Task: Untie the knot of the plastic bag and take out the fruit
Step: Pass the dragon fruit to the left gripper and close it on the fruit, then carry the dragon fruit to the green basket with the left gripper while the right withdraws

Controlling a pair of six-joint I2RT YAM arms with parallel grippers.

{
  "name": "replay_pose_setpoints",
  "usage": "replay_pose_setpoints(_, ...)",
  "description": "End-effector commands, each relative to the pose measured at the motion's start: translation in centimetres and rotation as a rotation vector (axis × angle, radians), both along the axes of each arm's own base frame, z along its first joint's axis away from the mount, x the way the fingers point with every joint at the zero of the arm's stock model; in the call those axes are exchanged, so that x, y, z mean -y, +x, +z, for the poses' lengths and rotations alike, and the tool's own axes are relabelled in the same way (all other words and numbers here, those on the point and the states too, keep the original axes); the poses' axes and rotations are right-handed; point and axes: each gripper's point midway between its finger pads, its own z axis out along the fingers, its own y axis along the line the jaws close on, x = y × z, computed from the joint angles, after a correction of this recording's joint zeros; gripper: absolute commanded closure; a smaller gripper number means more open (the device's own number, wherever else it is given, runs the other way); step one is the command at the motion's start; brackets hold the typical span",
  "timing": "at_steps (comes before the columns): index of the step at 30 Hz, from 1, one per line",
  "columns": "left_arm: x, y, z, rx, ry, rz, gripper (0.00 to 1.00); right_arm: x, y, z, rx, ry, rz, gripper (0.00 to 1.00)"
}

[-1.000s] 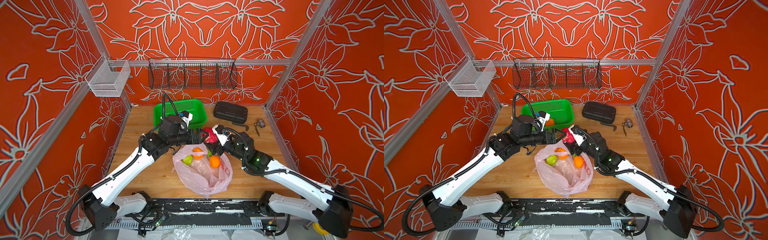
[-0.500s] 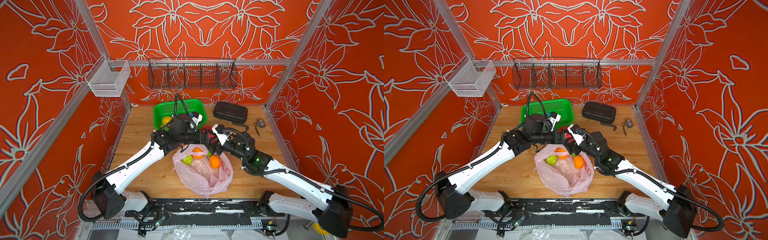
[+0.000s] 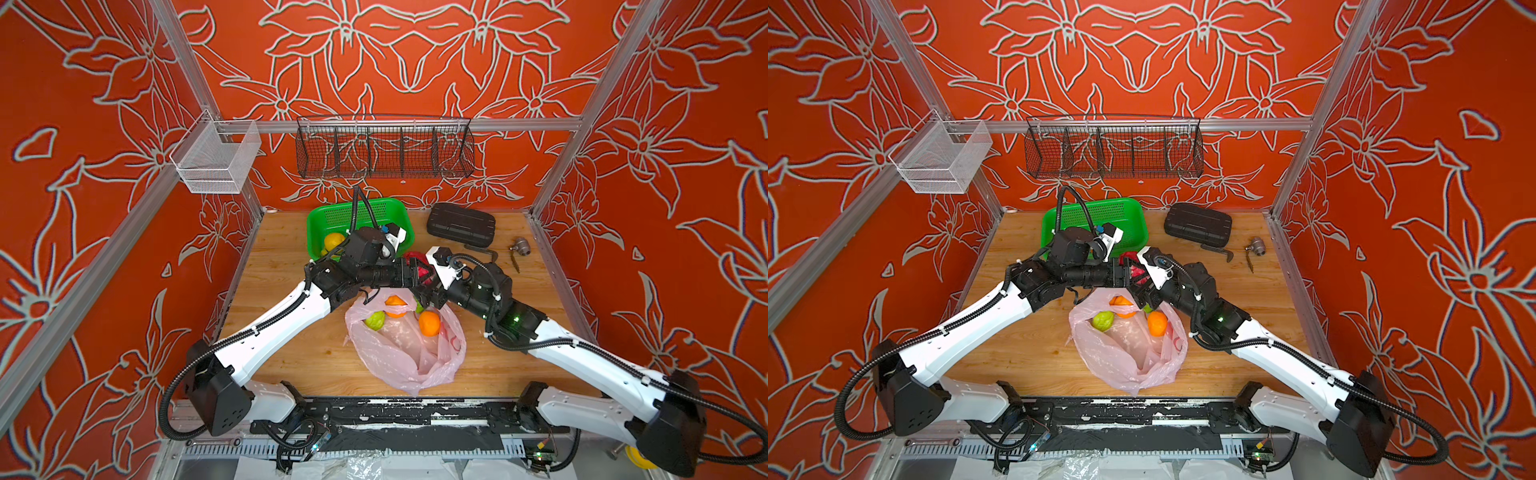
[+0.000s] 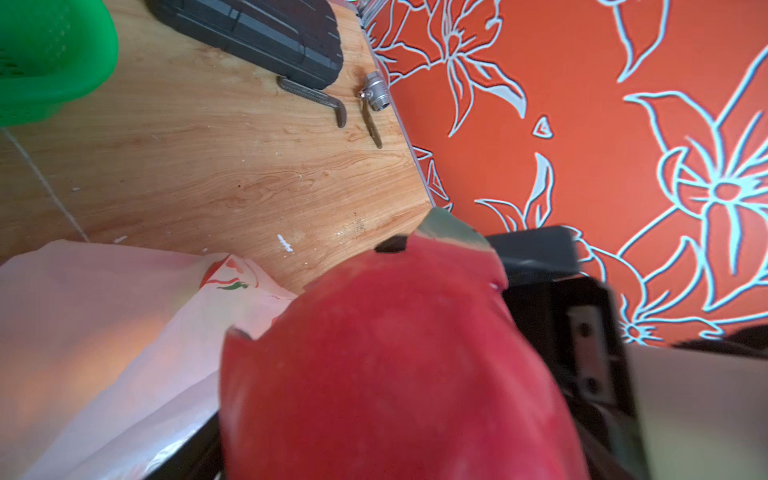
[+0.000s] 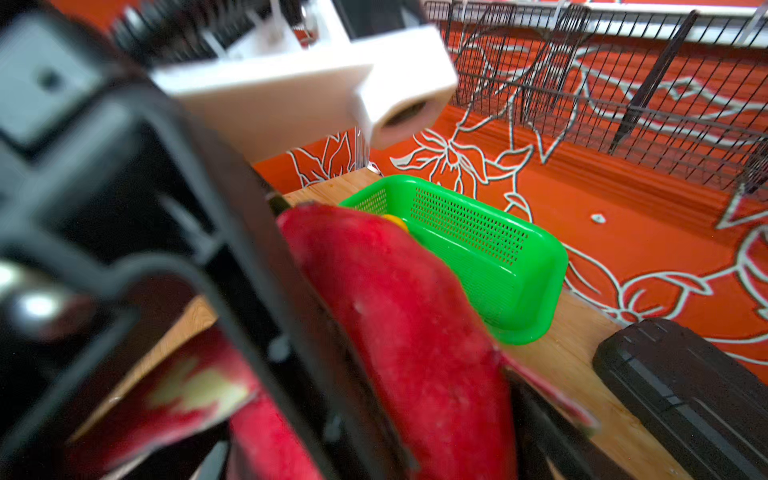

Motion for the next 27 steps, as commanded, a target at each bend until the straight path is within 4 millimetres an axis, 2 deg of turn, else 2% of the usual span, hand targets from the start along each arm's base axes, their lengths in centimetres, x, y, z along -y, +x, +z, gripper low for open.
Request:
replay_pose_setpoints(1,-1.0,0.0,2.9,0.104,-0.005,0.026,0.38,0.7,-1.2,4.5,0.075,0.122,0.018,0.03)
replay_pose_setpoints(6,-2.6,0.6,4.5,0.168,-0.006,0.081,0.39,2.5,-2.3,6.5,0.085,0.214,-0.014,0.03)
replay_pose_setpoints(10,-4.9,1.8,6.3,0.204,-0.050,0.150,0.39,4.8,-2.9,8.0,0.078,0.323,-0.083,0.03)
replay_pose_setpoints(13,-6.7,2.9,7.8,0.225,-0.109,0.206,0.39,6.1,-3.4,8.3,0.061,0.379,-0.114,0.03)
replay_pose_setpoints(19,-9.3,4.4,10.7,0.250,-0.249,0.265,0.39,6.3,-3.9,6.8,-0.004,0.367,-0.110,0.03)
replay_pose_setpoints(22,-9.7,4.7,11.7,0.241,-0.300,0.252,0.39,6.5,-3.8,5.9,-0.029,0.373,-0.123,0.03)
replay_pose_setpoints(27,-11.7,6.3,11.7,0.235,-0.314,0.320,0.39,6.9,-4.0,5.4,-0.046,0.399,-0.130,0.03)
